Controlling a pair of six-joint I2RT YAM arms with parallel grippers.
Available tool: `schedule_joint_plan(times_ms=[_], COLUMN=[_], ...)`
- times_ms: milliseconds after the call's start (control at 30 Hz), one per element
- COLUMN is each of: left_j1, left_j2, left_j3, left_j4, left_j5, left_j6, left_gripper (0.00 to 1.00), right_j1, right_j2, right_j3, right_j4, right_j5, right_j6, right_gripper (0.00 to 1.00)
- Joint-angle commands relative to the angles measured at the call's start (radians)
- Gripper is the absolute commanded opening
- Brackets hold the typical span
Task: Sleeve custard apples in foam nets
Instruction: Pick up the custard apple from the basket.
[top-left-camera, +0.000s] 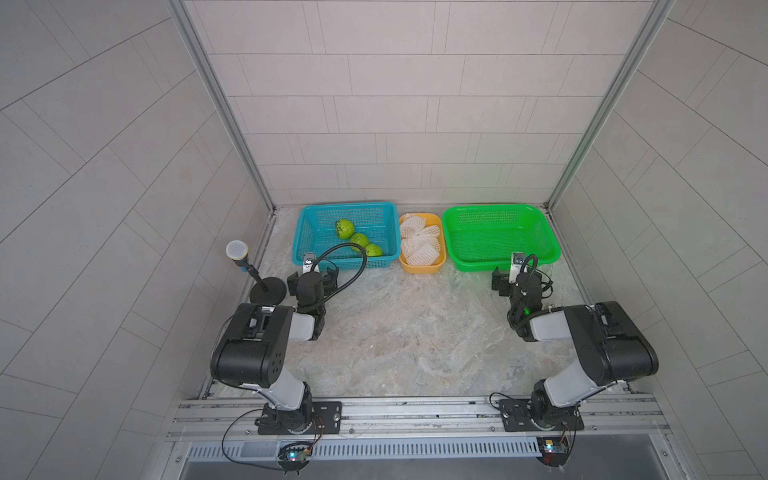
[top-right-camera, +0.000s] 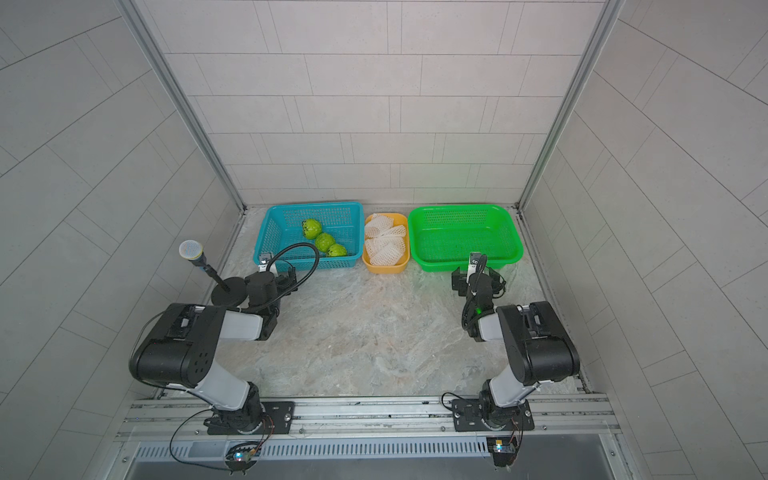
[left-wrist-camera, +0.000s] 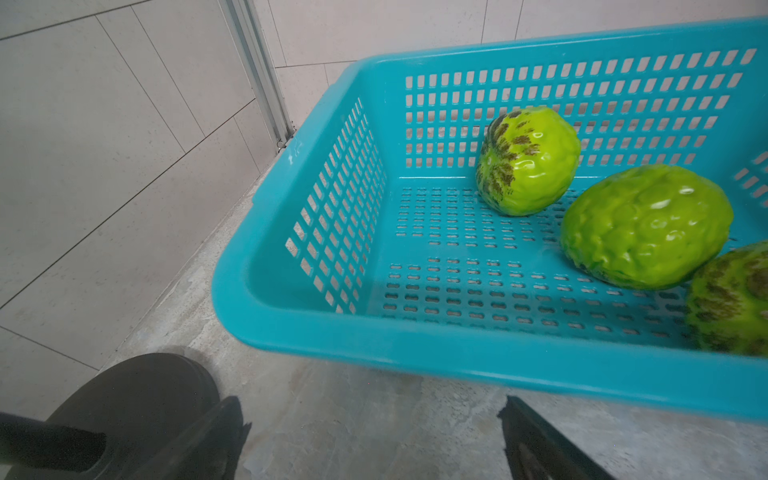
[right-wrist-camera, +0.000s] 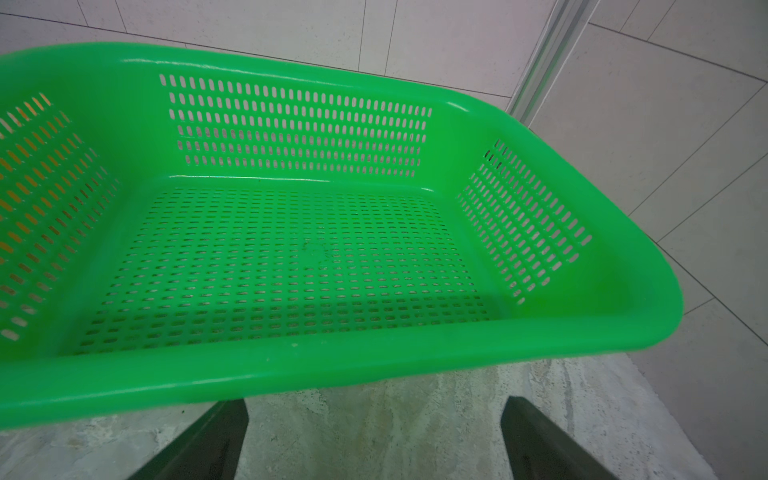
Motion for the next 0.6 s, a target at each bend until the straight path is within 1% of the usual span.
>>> schedule_joint_plan(times_ms=[0,67,133,233,333,467,567], left_j1=[0.0,-0.001,-0.002,-0.009,-0.04,-0.11,-0.136], left_j2=[0.001,-0.004,-0.021,-0.086,-0.143,-0.206,-0.244], left_j3=[0.011,0.006,-0.002,-0.006,0.021,0.087,0.141], left_j4=[0.004,0.009,0.016,-0.026,-0.121,-0.288,-0.389], left_j5=[0.006,0.007,-0.016,-0.028,-0.045,-0.138,-0.201], left_j6=[0.005,0.006,0.002,0.004,0.039,0.069,0.053], left_gripper=[1.0,1.0,1.0,1.0,1.0,1.0,1.0], right_j1=[0.005,0.005,0.012,0.049,0.066,0.066,0.065], right_j2=[0.008,0.006,-0.006,-0.075,-0.163,-0.278,-0.389], right_j3=[0.01,0.009,0.0,-0.001,0.044,0.086,0.082], right_j4=[-0.003,0.0,0.004,-0.052,-0.228,-0.44,-0.532], right_j5=[0.002,0.003,0.01,0.076,0.095,0.111,0.121], right_j6=[-0.013,-0.012,-0.016,-0.042,-0.034,0.044,0.089], right_gripper=[1.0,1.0,1.0,1.0,1.0,1.0,1.0])
